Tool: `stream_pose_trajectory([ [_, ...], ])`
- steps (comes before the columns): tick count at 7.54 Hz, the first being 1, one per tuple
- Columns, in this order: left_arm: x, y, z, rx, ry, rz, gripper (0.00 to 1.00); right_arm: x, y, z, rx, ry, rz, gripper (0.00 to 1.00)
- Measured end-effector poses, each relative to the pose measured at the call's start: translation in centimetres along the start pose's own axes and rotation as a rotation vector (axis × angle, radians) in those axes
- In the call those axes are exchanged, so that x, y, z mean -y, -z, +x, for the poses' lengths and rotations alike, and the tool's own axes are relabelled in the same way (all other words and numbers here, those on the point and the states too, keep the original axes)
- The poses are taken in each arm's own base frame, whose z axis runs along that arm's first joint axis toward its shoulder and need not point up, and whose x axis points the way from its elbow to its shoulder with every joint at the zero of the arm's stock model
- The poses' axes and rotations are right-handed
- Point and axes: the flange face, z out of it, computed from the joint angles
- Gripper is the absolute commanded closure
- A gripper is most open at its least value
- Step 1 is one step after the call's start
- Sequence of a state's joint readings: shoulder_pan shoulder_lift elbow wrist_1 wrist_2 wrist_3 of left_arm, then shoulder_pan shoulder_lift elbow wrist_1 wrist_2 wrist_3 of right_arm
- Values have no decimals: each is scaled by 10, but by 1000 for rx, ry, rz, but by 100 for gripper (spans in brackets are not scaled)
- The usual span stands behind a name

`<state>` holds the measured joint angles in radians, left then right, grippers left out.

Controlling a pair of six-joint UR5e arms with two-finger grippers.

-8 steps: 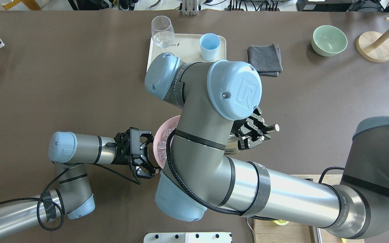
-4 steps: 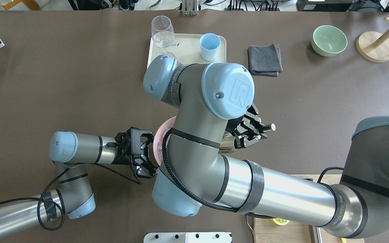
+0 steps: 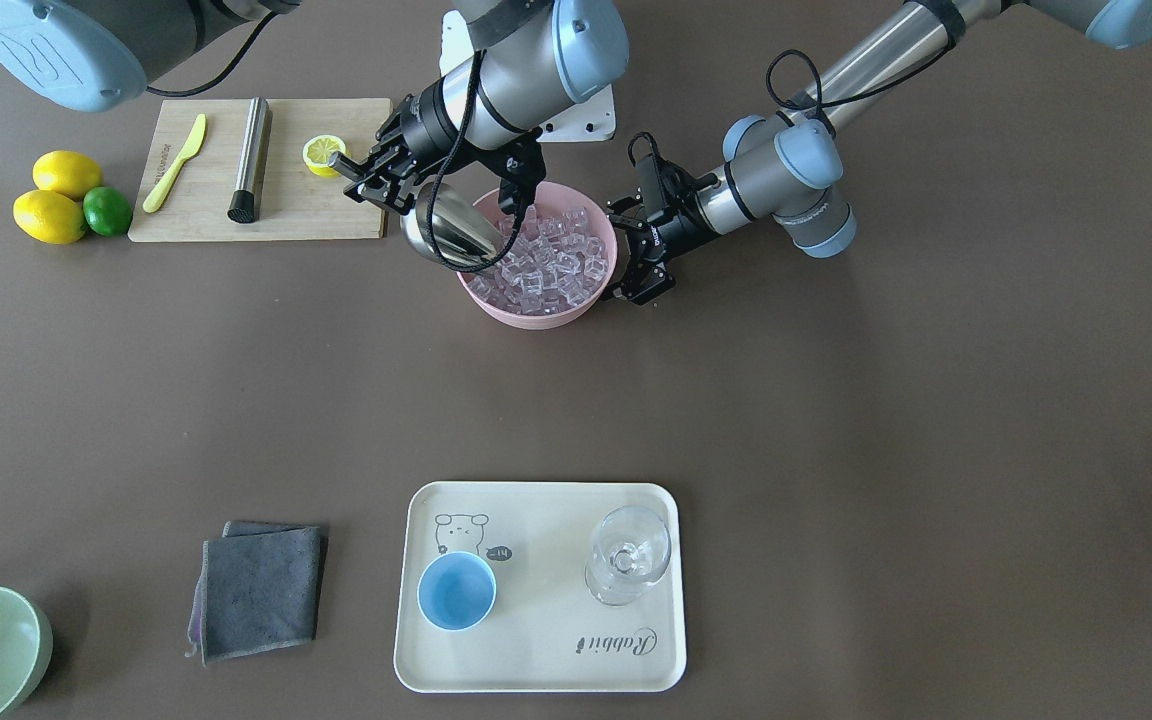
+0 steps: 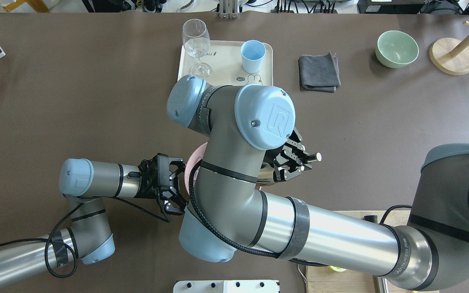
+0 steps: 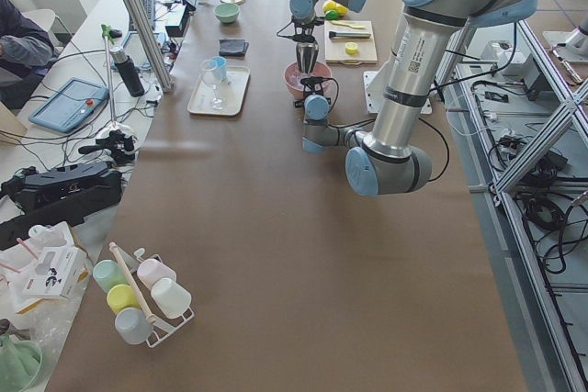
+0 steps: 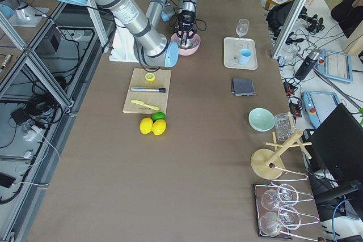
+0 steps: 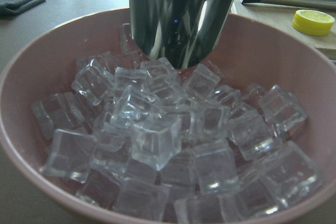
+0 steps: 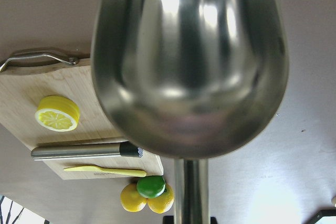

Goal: Put ice in cup with scoop
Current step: 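Push the scoop into the ice cubes with the right gripper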

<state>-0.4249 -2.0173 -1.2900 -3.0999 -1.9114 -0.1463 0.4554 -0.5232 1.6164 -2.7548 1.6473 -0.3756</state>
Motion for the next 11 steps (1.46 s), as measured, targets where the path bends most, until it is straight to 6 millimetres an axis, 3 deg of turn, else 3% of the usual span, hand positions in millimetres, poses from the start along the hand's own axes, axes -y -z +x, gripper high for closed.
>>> stream_pose_trajectory([
  [7, -1, 0, 0, -1, 1, -1, 2, 26, -6, 2, -21, -7, 68, 100],
  [11, -1, 0, 0, -1, 3, -5, 2, 23, -13, -1, -36, -58, 171, 100],
])
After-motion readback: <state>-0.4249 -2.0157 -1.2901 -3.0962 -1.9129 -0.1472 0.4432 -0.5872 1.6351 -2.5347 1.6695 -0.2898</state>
